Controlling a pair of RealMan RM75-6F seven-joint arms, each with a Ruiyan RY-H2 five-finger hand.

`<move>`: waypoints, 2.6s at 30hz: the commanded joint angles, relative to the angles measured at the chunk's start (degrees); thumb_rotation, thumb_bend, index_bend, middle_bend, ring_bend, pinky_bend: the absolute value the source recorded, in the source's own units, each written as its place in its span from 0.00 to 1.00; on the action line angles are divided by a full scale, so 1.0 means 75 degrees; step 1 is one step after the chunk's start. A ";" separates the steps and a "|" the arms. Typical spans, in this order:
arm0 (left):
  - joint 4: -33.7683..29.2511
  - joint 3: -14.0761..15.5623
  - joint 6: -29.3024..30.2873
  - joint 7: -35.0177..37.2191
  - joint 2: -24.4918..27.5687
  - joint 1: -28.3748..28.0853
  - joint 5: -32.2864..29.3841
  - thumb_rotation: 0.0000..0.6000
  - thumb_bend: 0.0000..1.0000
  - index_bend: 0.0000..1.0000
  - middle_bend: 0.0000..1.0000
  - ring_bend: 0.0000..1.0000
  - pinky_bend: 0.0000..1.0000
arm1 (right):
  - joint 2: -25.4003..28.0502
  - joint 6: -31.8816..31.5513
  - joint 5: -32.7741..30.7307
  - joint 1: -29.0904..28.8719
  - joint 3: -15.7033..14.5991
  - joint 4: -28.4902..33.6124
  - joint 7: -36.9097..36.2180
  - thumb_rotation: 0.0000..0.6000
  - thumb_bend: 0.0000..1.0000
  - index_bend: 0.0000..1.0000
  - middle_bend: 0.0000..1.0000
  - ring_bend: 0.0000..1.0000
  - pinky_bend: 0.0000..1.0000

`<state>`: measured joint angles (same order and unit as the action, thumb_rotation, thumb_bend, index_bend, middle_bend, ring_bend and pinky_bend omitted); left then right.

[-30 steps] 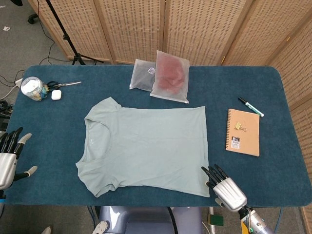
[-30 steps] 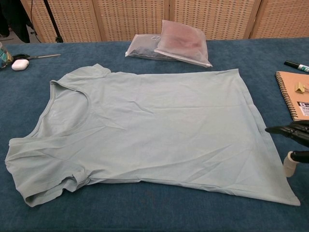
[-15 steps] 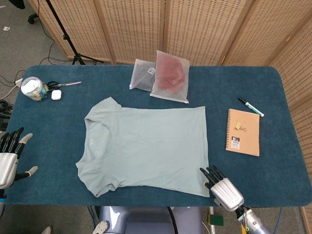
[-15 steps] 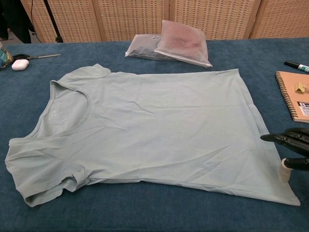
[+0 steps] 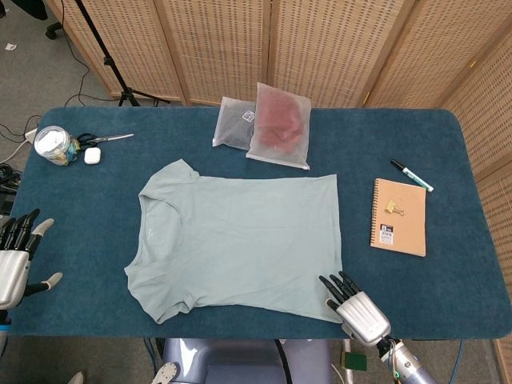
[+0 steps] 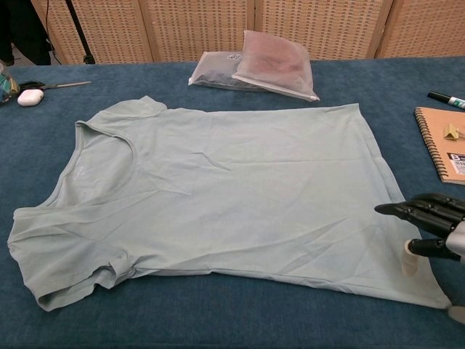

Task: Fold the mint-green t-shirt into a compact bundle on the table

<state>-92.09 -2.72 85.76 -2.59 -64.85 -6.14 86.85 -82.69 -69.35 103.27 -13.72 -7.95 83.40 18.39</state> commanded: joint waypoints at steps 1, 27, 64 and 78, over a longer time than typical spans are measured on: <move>-0.0002 -0.0003 -0.0008 0.0003 0.0000 -0.0003 -0.0009 1.00 0.00 0.00 0.00 0.00 0.00 | -0.0047 0.0031 -0.0047 -0.0018 0.0016 -0.0013 0.0074 1.00 0.26 0.40 0.00 0.00 0.00; 0.0049 0.0046 -0.0080 -0.0032 -0.0075 -0.0056 0.0069 1.00 0.00 0.00 0.00 0.00 0.00 | -0.0439 -0.0169 0.0024 -0.0166 -0.0089 -0.0658 -0.0339 1.00 0.52 0.56 0.00 0.00 0.00; 0.6338 0.1828 0.1322 0.3426 -0.4160 -0.0719 0.3402 1.00 0.21 0.49 0.00 0.00 0.00 | -0.0435 -0.0653 0.0125 -0.0242 -0.0161 -0.0857 -0.0878 1.00 0.64 0.57 0.00 0.00 0.00; 0.7132 0.2092 0.1137 0.3665 -0.4740 -0.0803 0.3265 1.00 0.22 0.54 0.00 0.00 0.00 | -0.0398 -0.0615 0.0053 -0.0257 -0.0157 -0.0806 -0.0851 1.00 0.67 0.57 0.00 0.00 0.00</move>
<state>-38.76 12.87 94.35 24.85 -100.24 -12.12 111.44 -85.67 -73.98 103.67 -15.65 -9.13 77.36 12.01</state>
